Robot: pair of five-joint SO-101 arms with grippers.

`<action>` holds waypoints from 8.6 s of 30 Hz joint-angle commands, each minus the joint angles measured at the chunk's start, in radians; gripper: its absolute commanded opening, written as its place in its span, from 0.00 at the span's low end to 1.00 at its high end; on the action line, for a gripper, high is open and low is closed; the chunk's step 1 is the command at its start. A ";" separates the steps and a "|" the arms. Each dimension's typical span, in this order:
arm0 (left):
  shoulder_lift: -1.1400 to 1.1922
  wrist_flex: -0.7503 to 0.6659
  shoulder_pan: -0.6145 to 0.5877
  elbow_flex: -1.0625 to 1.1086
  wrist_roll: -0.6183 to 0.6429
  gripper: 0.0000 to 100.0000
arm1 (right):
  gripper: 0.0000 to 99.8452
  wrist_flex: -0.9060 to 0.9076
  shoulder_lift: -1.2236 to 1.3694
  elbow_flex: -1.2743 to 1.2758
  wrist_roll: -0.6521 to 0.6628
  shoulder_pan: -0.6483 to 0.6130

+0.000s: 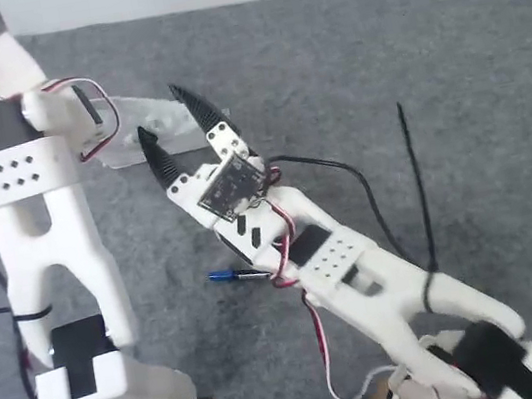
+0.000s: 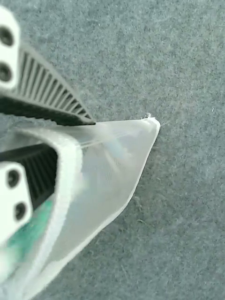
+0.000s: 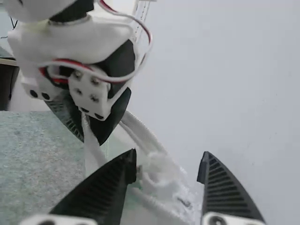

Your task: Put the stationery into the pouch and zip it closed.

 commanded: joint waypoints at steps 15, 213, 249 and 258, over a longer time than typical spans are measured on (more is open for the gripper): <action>-0.021 -0.031 0.009 0.010 0.008 0.03 | 0.19 0.625 -0.647 -0.003 -0.400 0.091; -0.023 -0.077 0.005 0.070 0.052 0.02 | 0.01 0.206 -0.114 -0.282 -0.173 0.074; -0.021 -0.077 0.005 0.070 0.051 0.02 | 0.25 0.917 -0.332 -0.244 -0.002 -0.035; -0.021 -0.078 0.005 0.085 0.026 0.03 | 0.25 1.208 -0.570 -0.244 -0.173 0.013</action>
